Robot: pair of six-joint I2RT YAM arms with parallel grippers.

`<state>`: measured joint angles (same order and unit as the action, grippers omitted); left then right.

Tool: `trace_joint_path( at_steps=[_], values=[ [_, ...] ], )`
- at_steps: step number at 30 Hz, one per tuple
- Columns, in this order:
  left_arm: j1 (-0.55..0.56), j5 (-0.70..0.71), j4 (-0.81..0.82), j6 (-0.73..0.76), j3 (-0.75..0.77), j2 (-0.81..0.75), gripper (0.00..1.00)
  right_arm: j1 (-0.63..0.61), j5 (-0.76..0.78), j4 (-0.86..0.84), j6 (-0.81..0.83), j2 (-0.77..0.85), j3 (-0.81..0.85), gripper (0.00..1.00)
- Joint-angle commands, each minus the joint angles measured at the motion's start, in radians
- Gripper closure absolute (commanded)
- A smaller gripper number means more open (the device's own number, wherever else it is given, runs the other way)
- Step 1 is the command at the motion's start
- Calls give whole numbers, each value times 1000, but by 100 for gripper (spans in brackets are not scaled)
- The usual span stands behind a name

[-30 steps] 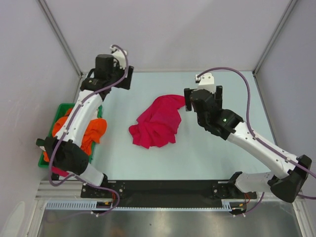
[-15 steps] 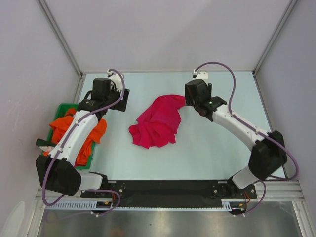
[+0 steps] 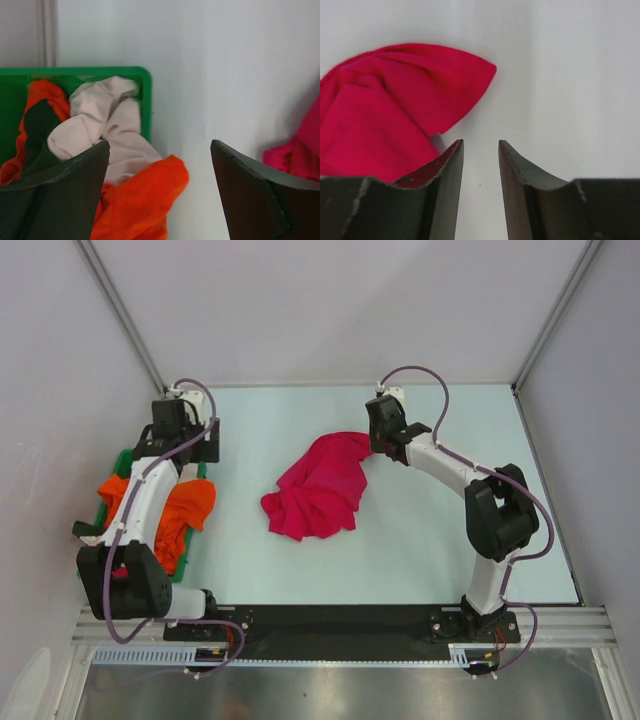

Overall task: Fold and stack the t-shirts
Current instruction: Flatten out the tshirt

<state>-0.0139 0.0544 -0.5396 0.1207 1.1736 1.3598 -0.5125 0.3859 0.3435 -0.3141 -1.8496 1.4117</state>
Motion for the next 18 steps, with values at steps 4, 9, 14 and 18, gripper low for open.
trace_joint_path(
  at_steps=[4, 9, 14, 18],
  values=[
    [-126, -45, 0, 2, 109, 24, 13, 5, -39, -47, 4, -14, 55, 50],
    [-109, -235, 0, -41, 86, -21, 13, 37, -48, -46, -25, -46, 46, 47],
    [-87, -266, -2, -66, 48, -19, 15, 80, -74, -47, -52, -132, 78, 49],
    [-78, -265, -3, -52, 28, -25, 15, 94, -107, -44, -62, -215, 157, 49]
  ],
)
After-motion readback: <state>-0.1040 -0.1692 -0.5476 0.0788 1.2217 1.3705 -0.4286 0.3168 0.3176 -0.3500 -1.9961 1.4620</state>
